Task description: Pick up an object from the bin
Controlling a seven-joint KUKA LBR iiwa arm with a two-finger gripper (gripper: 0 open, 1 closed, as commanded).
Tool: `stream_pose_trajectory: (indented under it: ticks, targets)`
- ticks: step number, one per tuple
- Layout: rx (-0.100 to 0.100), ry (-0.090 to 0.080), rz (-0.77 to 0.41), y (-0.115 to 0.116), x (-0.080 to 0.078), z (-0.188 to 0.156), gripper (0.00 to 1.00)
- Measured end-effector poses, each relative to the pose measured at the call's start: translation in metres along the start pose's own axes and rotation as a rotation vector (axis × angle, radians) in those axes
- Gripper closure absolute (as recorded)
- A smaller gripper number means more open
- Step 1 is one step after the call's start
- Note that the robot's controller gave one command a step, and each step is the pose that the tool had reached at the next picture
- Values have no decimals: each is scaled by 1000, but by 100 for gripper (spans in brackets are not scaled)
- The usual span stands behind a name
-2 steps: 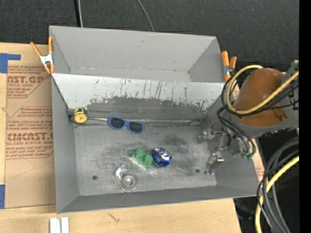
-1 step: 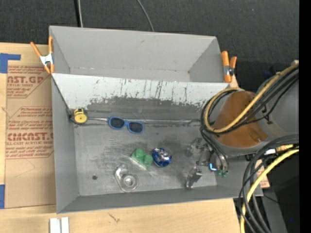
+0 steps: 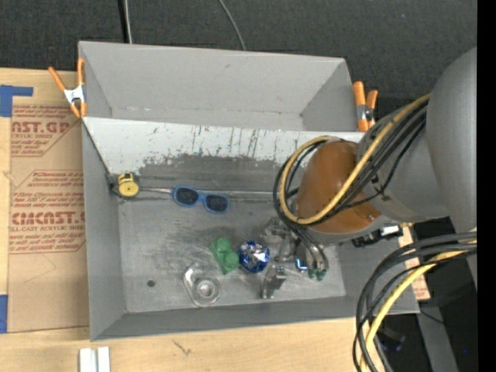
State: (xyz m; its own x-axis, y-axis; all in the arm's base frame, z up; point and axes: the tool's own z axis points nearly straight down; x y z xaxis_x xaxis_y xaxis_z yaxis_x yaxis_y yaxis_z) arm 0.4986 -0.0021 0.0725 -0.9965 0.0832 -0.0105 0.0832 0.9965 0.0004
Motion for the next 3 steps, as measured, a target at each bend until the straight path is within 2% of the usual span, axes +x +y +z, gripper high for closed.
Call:
stream_pose_trajectory:
  ticks: [1, 2, 3]
  targets:
    - [1, 8, 301, 10, 0, 1, 0]
    - [0, 2, 301, 10, -2, -1, 100]
    - [0, 3, 278, -2, 9, -125, 100]
